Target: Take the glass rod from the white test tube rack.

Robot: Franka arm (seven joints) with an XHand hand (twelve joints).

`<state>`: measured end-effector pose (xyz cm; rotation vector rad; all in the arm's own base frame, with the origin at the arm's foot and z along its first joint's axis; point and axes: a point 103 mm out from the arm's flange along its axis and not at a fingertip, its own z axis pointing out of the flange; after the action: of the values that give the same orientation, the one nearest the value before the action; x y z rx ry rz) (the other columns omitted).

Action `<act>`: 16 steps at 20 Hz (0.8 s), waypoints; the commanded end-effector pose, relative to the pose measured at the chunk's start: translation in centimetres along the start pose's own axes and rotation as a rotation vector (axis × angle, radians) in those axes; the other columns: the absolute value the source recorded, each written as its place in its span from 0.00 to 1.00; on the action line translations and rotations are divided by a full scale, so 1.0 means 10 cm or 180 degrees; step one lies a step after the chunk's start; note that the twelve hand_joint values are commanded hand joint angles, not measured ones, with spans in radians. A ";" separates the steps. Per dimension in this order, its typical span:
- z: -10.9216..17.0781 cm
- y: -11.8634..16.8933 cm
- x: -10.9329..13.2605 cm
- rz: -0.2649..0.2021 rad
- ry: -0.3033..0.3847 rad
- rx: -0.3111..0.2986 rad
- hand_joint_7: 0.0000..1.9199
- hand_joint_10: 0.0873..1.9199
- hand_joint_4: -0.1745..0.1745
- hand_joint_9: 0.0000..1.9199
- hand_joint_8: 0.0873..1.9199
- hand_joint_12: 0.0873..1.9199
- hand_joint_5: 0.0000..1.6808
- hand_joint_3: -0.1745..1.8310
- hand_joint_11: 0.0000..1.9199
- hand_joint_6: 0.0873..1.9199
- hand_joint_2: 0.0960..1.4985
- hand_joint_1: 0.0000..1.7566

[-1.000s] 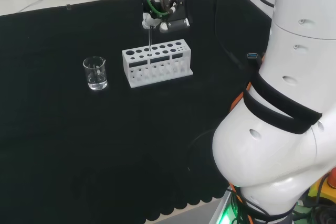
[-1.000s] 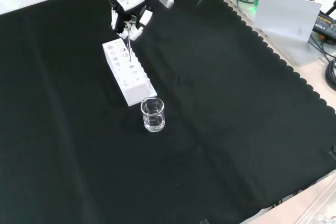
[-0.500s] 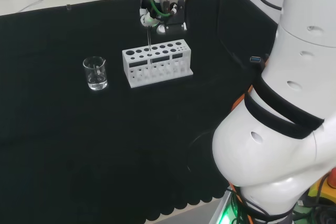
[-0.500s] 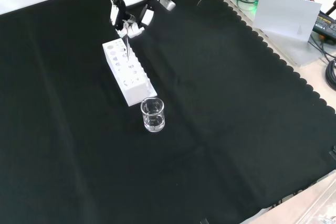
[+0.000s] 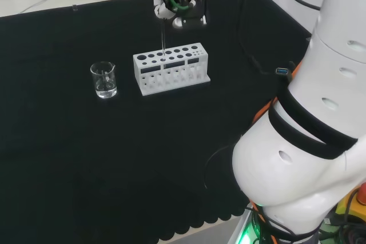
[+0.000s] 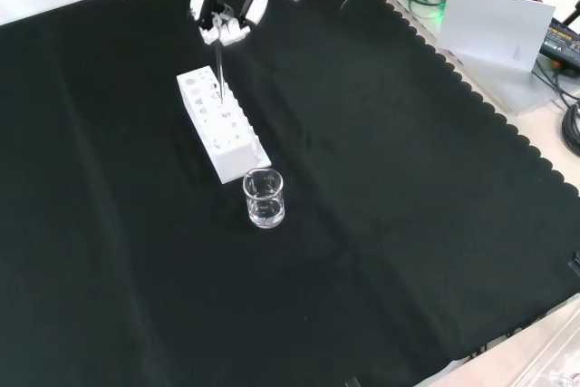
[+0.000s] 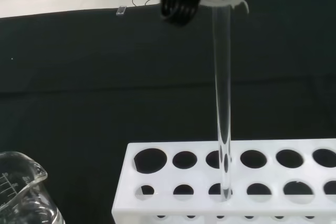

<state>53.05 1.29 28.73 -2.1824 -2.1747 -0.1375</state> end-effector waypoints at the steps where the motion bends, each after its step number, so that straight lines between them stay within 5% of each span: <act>1: -0.63 -0.22 0.08 -0.0123 0.0225 -0.0148 0.59 0.43 0.00 0.82 0.61 0.30 0.67 0.41 0.85 0.31 0.46 0.74; 3: -0.78 -0.29 0.06 -0.0185 0.0301 -0.0215 0.59 0.43 0.00 0.82 0.61 0.31 0.67 0.40 0.85 0.30 0.47 0.74; 9: -1.12 -0.42 0.10 -0.0064 0.0173 -0.0111 0.59 0.43 0.00 0.82 0.60 0.31 0.67 0.39 0.85 0.29 0.48 0.74; 16: -1.09 -0.56 0.20 -0.0042 0.0155 -0.0095 0.59 0.43 0.00 0.82 0.60 0.31 0.67 0.38 0.85 0.28 0.48 0.74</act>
<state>48.88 1.52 38.93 -2.1324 -2.2024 -0.2396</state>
